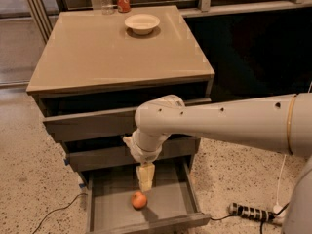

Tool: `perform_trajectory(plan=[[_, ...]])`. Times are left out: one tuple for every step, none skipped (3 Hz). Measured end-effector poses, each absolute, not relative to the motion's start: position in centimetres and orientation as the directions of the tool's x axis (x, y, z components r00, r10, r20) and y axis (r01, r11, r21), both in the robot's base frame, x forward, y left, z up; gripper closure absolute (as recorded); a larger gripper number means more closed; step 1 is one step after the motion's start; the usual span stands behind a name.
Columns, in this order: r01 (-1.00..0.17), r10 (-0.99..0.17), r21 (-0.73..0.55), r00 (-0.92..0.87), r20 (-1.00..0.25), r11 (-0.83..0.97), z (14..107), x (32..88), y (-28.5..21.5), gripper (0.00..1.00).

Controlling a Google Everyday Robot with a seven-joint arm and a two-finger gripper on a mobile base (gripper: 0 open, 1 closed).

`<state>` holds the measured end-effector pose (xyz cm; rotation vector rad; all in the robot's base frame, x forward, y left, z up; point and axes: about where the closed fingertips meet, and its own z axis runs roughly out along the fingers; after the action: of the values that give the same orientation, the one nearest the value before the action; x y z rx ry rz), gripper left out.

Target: Pick orange from bottom drawer and place on counter

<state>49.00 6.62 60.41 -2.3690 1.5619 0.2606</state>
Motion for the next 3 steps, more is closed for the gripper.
perform_trajectory(plan=[[-0.915,-0.849,-0.137,0.403,-0.342,-0.379,60.22,49.01,6.65,0.00],[-0.915,-0.807,-0.124,0.397,-0.438,-0.383,59.91,49.07,6.95,0.00],[-0.900,-0.723,-0.130,0.415,-0.552,-0.417,59.50,49.19,7.04,0.00]])
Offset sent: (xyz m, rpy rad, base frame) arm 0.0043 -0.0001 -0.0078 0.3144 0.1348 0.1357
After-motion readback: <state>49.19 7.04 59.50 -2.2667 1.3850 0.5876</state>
